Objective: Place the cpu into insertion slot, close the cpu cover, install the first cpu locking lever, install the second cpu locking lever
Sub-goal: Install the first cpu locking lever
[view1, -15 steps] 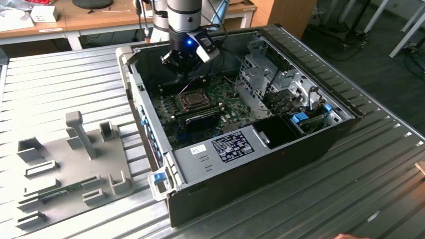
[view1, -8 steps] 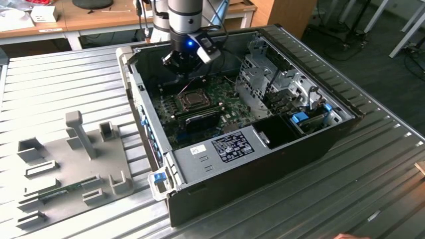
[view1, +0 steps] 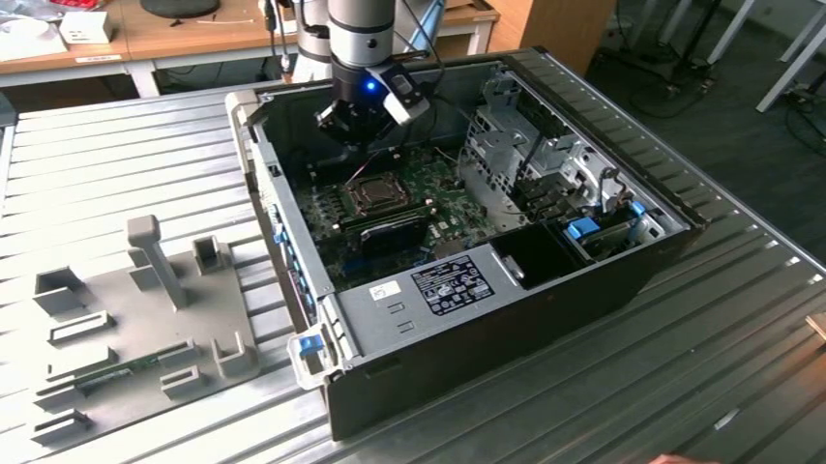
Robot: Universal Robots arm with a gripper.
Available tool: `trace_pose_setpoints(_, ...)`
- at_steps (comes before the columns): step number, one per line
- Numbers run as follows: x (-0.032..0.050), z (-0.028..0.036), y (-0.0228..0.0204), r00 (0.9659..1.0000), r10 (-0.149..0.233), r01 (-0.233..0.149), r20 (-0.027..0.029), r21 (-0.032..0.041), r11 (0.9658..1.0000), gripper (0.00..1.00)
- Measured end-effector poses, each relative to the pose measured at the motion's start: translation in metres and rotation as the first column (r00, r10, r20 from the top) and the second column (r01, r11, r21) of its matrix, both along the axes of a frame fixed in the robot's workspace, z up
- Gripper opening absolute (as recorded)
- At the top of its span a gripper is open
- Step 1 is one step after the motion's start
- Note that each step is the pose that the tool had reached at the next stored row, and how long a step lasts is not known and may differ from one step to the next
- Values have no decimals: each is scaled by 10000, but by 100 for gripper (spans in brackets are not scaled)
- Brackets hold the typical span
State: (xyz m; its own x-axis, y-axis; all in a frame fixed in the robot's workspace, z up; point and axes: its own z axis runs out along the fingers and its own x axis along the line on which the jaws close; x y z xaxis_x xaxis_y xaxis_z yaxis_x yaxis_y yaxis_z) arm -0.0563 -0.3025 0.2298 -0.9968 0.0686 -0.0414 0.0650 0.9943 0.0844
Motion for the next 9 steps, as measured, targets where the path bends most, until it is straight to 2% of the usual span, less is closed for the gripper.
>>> trace_pose_setpoints(3,0,-1,0,10000,1,-1,0,0,10000,11)
trace_pose_setpoints(4,0,-1,0,10000,1,-1,0,13,10000,11)
trace_pose_setpoints(6,1,-2,0,10000,2,-2,2,91,10000,11)
trace_pose_setpoints(9,0,-1,0,10000,1,-1,1,94,10000,11)
